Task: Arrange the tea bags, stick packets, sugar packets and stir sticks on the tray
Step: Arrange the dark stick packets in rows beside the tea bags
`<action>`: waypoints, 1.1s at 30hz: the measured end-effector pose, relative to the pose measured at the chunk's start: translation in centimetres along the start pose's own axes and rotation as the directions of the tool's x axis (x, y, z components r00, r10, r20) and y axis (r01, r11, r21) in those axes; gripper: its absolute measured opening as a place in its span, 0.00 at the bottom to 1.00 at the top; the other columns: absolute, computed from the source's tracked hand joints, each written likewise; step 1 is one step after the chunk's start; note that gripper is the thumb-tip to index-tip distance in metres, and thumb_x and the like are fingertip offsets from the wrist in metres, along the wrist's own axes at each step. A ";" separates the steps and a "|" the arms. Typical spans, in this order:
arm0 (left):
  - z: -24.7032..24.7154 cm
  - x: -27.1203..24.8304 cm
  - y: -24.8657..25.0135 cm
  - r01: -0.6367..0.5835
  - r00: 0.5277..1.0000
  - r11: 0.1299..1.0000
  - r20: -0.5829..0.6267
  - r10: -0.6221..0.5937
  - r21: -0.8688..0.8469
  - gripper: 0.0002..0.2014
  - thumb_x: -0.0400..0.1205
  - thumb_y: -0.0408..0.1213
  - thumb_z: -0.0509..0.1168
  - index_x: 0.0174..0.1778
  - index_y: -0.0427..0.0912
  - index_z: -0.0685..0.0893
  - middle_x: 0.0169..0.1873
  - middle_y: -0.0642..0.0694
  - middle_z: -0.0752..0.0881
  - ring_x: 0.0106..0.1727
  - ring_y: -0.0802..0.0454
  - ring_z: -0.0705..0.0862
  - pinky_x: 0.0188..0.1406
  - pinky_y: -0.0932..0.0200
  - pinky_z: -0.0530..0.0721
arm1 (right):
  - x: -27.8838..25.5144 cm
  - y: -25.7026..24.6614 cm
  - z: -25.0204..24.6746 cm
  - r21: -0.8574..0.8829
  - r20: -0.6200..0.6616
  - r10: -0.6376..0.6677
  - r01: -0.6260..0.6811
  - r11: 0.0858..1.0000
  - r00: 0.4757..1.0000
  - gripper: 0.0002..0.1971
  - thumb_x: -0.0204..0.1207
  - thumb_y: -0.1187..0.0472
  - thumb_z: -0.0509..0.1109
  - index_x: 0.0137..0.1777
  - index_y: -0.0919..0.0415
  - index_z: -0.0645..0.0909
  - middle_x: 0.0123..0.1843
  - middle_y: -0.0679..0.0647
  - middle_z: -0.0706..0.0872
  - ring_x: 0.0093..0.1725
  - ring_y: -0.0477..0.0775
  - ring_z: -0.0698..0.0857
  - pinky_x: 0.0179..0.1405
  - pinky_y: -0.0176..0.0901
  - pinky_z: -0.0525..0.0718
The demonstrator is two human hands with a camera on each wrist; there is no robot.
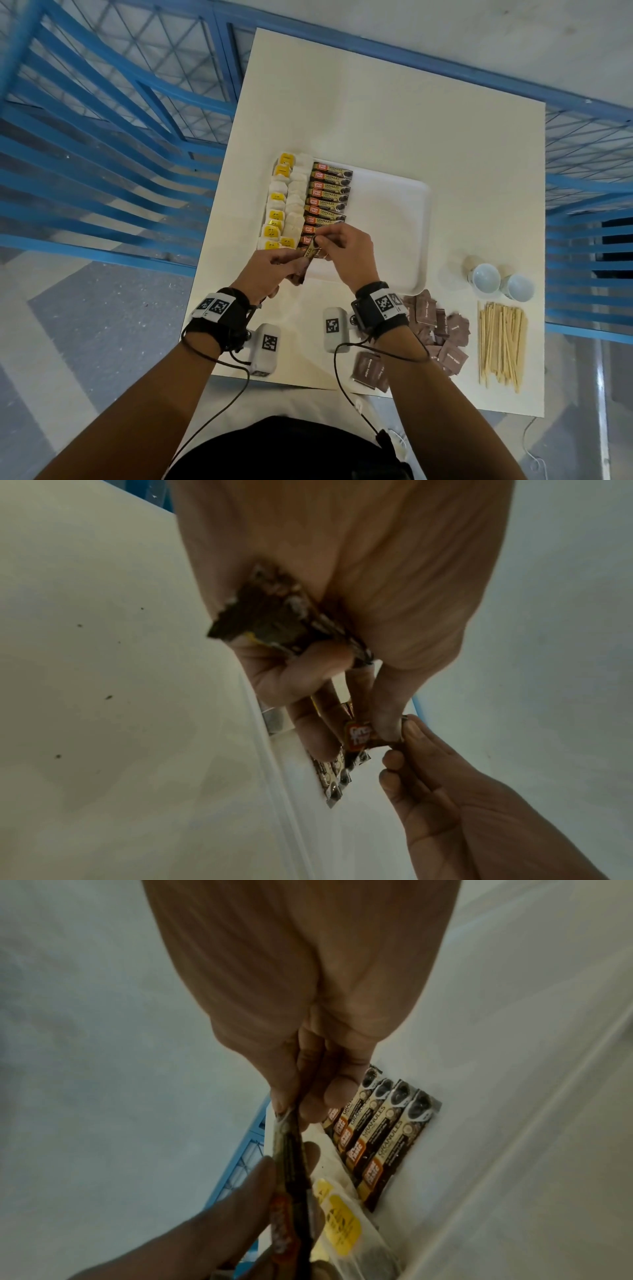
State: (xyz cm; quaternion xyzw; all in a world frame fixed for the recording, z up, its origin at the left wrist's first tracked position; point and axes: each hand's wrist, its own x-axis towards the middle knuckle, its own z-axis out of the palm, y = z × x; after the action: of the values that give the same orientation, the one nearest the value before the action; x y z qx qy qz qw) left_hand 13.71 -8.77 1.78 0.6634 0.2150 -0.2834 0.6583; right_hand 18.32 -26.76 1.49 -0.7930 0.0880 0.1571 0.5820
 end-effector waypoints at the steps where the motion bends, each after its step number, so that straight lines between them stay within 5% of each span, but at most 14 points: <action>1: 0.0 0.1 -0.1 -0.010 1.000 1.000 -0.014 0.010 0.005 0.12 0.83 0.40 0.75 0.60 0.43 0.91 0.33 0.43 0.91 0.34 0.50 0.82 0.16 0.63 0.67 | -0.1 -0.1 0.0 0.019 -0.011 -0.006 0.006 1.000 1.000 0.06 0.78 0.69 0.76 0.52 0.62 0.89 0.42 0.52 0.93 0.40 0.47 0.92 0.38 0.36 0.88; 7: 0.2 0.2 0.2 -0.076 0.994 0.996 -0.070 0.079 0.055 0.08 0.83 0.38 0.75 0.57 0.44 0.91 0.34 0.44 0.91 0.30 0.56 0.85 0.17 0.62 0.69 | -0.2 0.4 0.5 -0.044 -0.042 0.031 -0.033 0.998 0.999 0.08 0.80 0.55 0.75 0.57 0.53 0.87 0.45 0.49 0.93 0.41 0.49 0.92 0.42 0.47 0.91; 11: 0.5 0.3 0.0 -0.133 0.990 0.969 -0.022 0.141 0.210 0.09 0.83 0.38 0.74 0.58 0.45 0.91 0.37 0.47 0.90 0.22 0.65 0.79 0.18 0.71 0.72 | -0.7 0.8 0.1 -0.139 0.087 0.028 -0.015 0.990 0.996 0.06 0.79 0.59 0.76 0.54 0.52 0.89 0.41 0.48 0.91 0.34 0.48 0.89 0.38 0.41 0.87; 13: 0.8 0.3 -0.3 -0.149 0.988 0.967 -0.016 0.156 0.208 0.08 0.82 0.37 0.75 0.56 0.42 0.92 0.37 0.46 0.90 0.29 0.62 0.83 0.28 0.70 0.79 | -1.1 1.2 -0.4 -0.202 0.118 -0.002 0.026 0.979 0.993 0.05 0.78 0.60 0.76 0.52 0.52 0.89 0.42 0.46 0.91 0.37 0.46 0.89 0.41 0.38 0.86; 16: 0.9 0.5 -1.1 -0.124 0.988 0.971 -0.067 0.140 0.205 0.13 0.78 0.41 0.79 0.56 0.42 0.91 0.40 0.44 0.92 0.40 0.50 0.89 0.46 0.57 0.87 | -1.9 2.2 -0.8 -0.319 0.171 -0.135 0.185 0.929 0.976 0.07 0.75 0.62 0.76 0.52 0.51 0.89 0.47 0.43 0.89 0.43 0.45 0.86 0.46 0.36 0.85; 18: 1.0 0.7 -1.5 -0.098 0.988 0.972 -0.097 0.121 0.213 0.15 0.76 0.41 0.81 0.56 0.43 0.90 0.42 0.46 0.93 0.44 0.48 0.90 0.50 0.56 0.87 | -2.2 2.7 -1.1 -0.388 0.238 -0.182 0.265 0.883 0.954 0.09 0.73 0.58 0.80 0.52 0.50 0.88 0.47 0.43 0.87 0.43 0.45 0.83 0.45 0.33 0.81; 24: 0.9 0.8 -1.9 -0.069 0.975 0.969 -0.190 0.116 0.236 0.09 0.79 0.43 0.79 0.51 0.47 0.89 0.44 0.51 0.93 0.42 0.54 0.92 0.42 0.67 0.85 | -1.8 4.1 -1.4 -0.554 0.188 -0.184 0.259 0.791 0.965 0.09 0.72 0.52 0.81 0.51 0.50 0.91 0.48 0.44 0.82 0.52 0.48 0.75 0.54 0.41 0.73; 28: 0.2 0.6 -1.5 -0.030 0.962 0.979 -0.260 0.083 0.201 0.05 0.82 0.39 0.73 0.51 0.43 0.89 0.40 0.47 0.91 0.30 0.57 0.89 0.21 0.73 0.75 | -1.5 5.5 -1.2 -0.654 0.063 -0.213 0.202 0.729 0.975 0.12 0.75 0.49 0.78 0.56 0.51 0.90 0.52 0.46 0.81 0.57 0.51 0.72 0.61 0.46 0.71; 33: -0.3 0.3 -1.3 -0.006 0.967 0.976 -0.247 0.060 0.216 0.05 0.83 0.39 0.70 0.52 0.44 0.88 0.40 0.47 0.93 0.30 0.53 0.88 0.17 0.74 0.70 | -2.0 6.2 -0.1 -0.760 0.060 -0.245 0.203 0.618 0.968 0.13 0.76 0.49 0.74 0.58 0.50 0.86 0.54 0.46 0.83 0.55 0.54 0.75 0.58 0.56 0.75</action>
State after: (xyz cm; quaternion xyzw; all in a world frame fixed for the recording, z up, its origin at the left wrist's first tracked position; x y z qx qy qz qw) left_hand 13.08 -8.45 0.58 0.7645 0.2538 -0.2073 0.5551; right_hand 14.49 -28.87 -3.35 -0.9717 -0.0711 0.0859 0.2083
